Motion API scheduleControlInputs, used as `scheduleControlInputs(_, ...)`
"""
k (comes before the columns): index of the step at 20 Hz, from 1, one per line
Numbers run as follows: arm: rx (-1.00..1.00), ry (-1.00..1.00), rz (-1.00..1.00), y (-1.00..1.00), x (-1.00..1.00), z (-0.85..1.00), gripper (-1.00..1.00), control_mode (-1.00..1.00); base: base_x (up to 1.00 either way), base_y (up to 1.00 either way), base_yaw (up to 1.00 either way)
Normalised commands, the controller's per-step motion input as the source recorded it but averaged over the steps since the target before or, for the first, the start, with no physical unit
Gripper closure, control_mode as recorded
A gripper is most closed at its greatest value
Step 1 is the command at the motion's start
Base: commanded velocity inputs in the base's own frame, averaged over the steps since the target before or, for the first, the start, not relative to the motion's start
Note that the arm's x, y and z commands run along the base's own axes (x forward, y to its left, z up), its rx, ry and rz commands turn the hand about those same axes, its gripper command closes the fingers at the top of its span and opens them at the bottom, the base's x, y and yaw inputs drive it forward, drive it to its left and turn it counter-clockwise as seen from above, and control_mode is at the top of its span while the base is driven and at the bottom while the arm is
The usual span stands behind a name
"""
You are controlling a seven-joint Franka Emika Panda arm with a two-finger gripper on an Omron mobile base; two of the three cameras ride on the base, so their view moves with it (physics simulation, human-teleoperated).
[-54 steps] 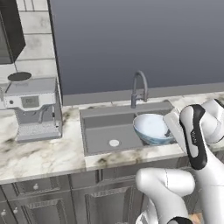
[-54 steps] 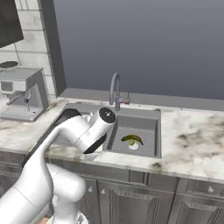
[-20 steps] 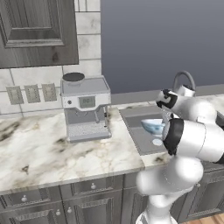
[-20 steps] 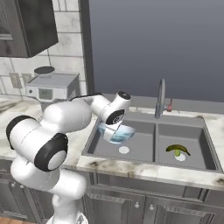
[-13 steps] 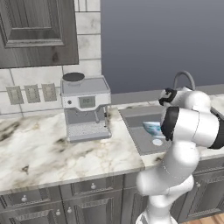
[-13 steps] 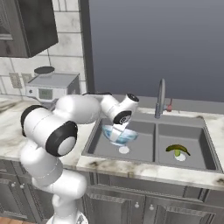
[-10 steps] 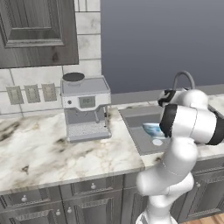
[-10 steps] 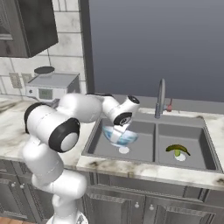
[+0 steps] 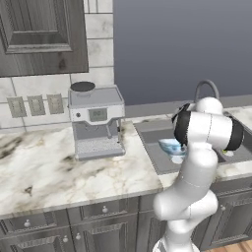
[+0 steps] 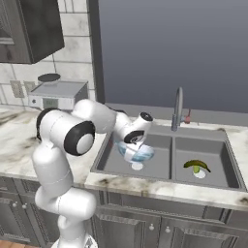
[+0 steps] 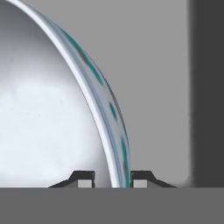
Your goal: Dump the banana and lemon wedge from the bowl so the bowl can be washed. Place the bowl in the sink after clearing the leftovers.
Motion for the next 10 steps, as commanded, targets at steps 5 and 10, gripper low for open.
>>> scheduleControlInputs(5,-0.15,-0.11,-0.07,0.0,0.4,-0.51,1.0,-1.0,0.0,0.0,0.0)
scheduleControlInputs(10,-0.17,-0.01,-0.06,0.0,0.25,-0.63,1.0,-1.0,0.0,0.0,0.0)
